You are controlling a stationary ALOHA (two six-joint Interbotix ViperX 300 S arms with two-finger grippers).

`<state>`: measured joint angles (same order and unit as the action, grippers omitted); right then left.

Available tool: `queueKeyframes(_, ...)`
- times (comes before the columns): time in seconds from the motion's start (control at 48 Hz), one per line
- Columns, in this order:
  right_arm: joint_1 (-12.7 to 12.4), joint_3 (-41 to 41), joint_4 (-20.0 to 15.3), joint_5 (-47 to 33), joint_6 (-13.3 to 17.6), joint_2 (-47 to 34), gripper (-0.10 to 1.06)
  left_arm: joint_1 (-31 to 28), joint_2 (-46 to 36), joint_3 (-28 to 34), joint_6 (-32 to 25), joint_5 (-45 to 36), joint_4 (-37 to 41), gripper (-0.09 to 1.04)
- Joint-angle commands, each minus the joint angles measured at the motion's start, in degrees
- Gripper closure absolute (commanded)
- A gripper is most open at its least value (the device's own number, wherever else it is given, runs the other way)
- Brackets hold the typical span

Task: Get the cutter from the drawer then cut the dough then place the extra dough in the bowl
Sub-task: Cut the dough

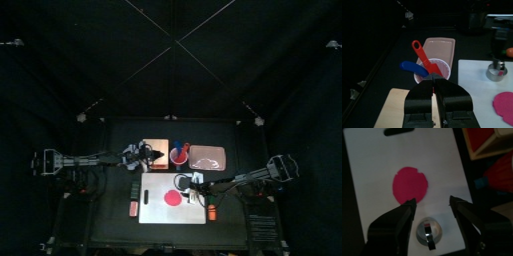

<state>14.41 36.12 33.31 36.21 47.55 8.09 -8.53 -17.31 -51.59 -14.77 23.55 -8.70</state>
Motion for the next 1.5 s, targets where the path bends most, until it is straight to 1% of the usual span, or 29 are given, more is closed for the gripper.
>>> queueKeyframes(0.021,1.9,-0.6,-1.4,4.6,0.1,1.7,-0.06,4.0,-2.2,-1.3,-0.1,4.5,-3.5,0.57)
queueKeyframes(0.167,3.3,0.5,-5.0,6.0,-0.3,1.7,-0.06,7.2,-2.9,-2.0,-0.4,5.7,-6.2,0.57)
queueKeyframes(0.208,3.7,1.1,-5.2,6.0,-0.3,1.7,-0.06,7.6,-2.8,-2.0,-0.3,5.7,-6.2,0.57)
queueKeyframes(0.271,4.4,1.8,-5.2,5.9,-1.1,1.8,-0.06,7.7,-2.6,-2.1,-0.3,5.7,-6.3,0.57)
queueKeyframes(0.354,5.3,2.4,-5.4,5.8,-3.9,1.9,-0.06,7.7,-2.4,-2.0,-0.2,5.8,-6.3,0.57)
queueKeyframes(0.5,5.3,2.8,-6.9,5.4,-10.1,1.6,-0.06,8.1,-1.8,-2.0,-0.2,6.3,-7.2,0.57)
queueKeyframes(0.562,5.0,2.8,-7.6,4.6,-11.9,1.3,-0.06,8.3,-1.4,-2.0,-0.2,6.4,-7.8,0.57)
queueKeyframes(0.75,3.0,3.5,-8.4,1.0,-15.1,0.4,-0.05,8.6,0.2,-2.2,-0.2,6.5,-9.3,0.57)
queueKeyframes(0.896,1.2,4.1,-9.1,-0.4,-15.9,-0.6,-0.02,8.7,1.9,-2.2,-0.2,6.5,-9.7,0.57)
queueKeyframes(0.958,0.6,4.5,-8.4,-1.0,-16.1,-1.1,0.01,8.9,2.6,-2.1,-0.2,6.5,-9.8,0.57)
queueKeyframes(1.062,-0.6,4.8,-7.9,-1.8,-16.1,-1.5,0.08,8.9,3.6,-2.1,-0.2,7.0,-10.2,0.57)
queueKeyframes(1.146,-0.7,4.8,-8.0,-1.9,-16.1,-1.4,0.15,9.0,4.2,-2.2,-0.2,7.6,-10.2,0.57)
queueKeyframes(1.312,-0.1,3.8,-8.8,-1.6,-16.0,-1.0,0.34,9.2,5.1,-2.5,-0.2,7.9,-10.5,0.57)
queueKeyframes(1.417,1.1,1.8,-9.2,-0.8,-16.0,-0.9,0.45,9.2,5.7,-3.1,-0.2,7.9,-11.3,0.57)
queueKeyframes(1.5,1.7,-0.3,-9.2,-0.2,-15.8,-1.5,0.49,9.2,6.2,-3.5,-0.2,7.9,-12.0,0.57)
